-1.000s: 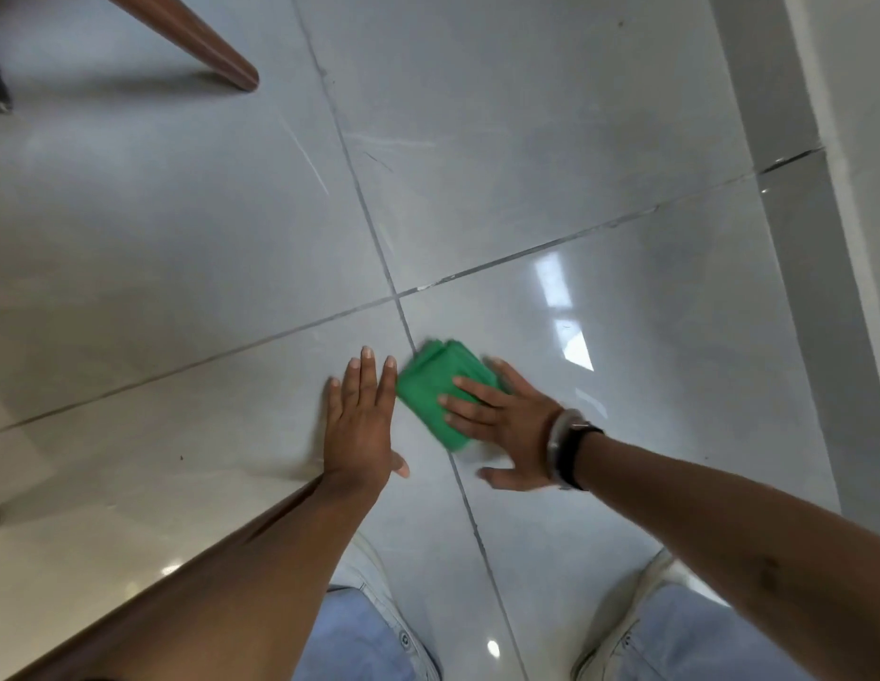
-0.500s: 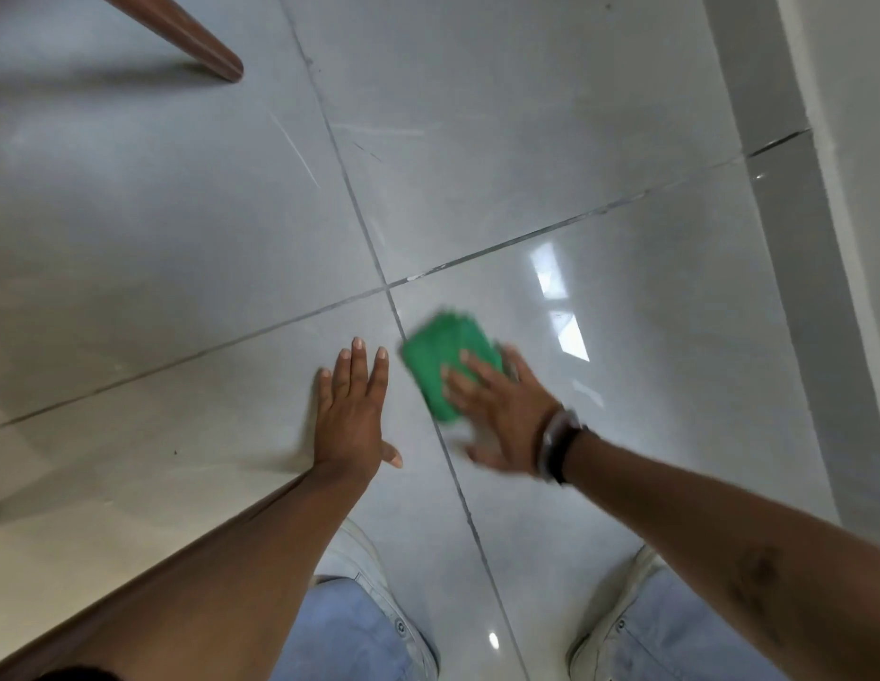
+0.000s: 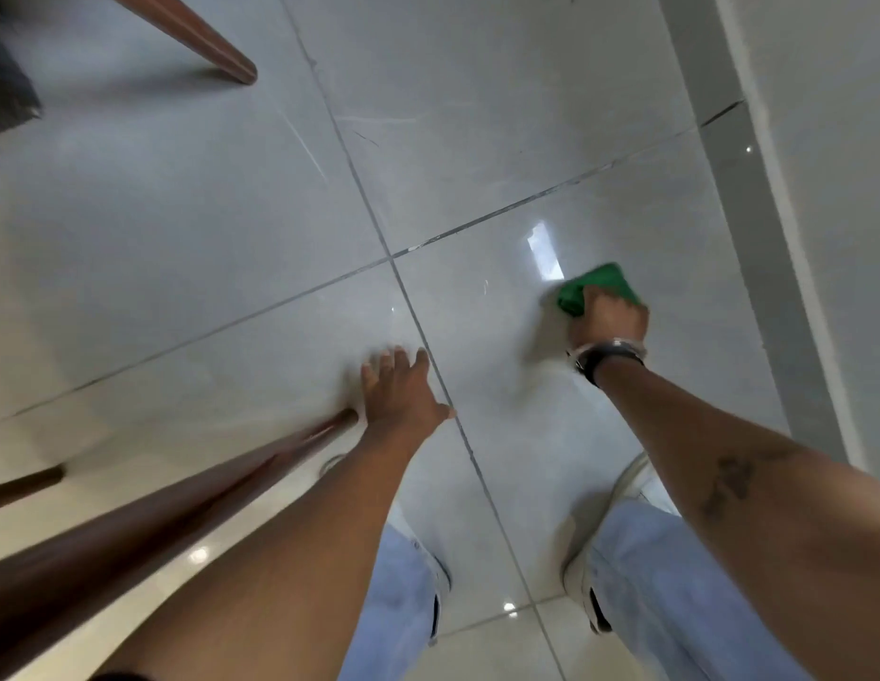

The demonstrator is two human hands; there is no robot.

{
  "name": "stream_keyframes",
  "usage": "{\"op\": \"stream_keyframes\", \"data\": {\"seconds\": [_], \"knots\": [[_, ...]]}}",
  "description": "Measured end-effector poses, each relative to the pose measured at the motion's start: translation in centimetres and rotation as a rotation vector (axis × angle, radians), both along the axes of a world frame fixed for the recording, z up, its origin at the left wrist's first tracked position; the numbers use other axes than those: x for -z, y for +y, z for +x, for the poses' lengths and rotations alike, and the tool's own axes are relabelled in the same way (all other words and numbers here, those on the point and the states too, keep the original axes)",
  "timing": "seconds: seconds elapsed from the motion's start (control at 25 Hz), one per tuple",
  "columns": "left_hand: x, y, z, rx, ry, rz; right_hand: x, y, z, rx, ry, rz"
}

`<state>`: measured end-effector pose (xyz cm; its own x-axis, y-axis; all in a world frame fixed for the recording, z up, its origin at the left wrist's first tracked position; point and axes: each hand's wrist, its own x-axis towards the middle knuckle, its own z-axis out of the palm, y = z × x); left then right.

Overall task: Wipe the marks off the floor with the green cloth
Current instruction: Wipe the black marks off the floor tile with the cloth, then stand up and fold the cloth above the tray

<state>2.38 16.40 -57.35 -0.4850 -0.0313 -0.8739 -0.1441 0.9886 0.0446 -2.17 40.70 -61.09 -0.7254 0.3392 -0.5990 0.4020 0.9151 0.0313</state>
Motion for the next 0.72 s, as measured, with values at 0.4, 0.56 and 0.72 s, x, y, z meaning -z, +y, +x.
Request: {"op": "stream_keyframes", "data": {"seconds": [0.4,0.56,0.72], "knots": [[-36.5,-0.3,-1.2,-1.619,-0.173,1.124,-40.8,-6.4,1.2,1.166,-0.258,-1.524],[-45.9,-6.9,-0.3,-1.533,0.222,0.873,-50.3,-13.0,-0.1,0.824,-0.310,-1.530],[-48.6,-14.8,-1.4,-1.461,0.562,0.574,-51.6,-24.1,-1.5,0.296,0.037,-0.976]]}}
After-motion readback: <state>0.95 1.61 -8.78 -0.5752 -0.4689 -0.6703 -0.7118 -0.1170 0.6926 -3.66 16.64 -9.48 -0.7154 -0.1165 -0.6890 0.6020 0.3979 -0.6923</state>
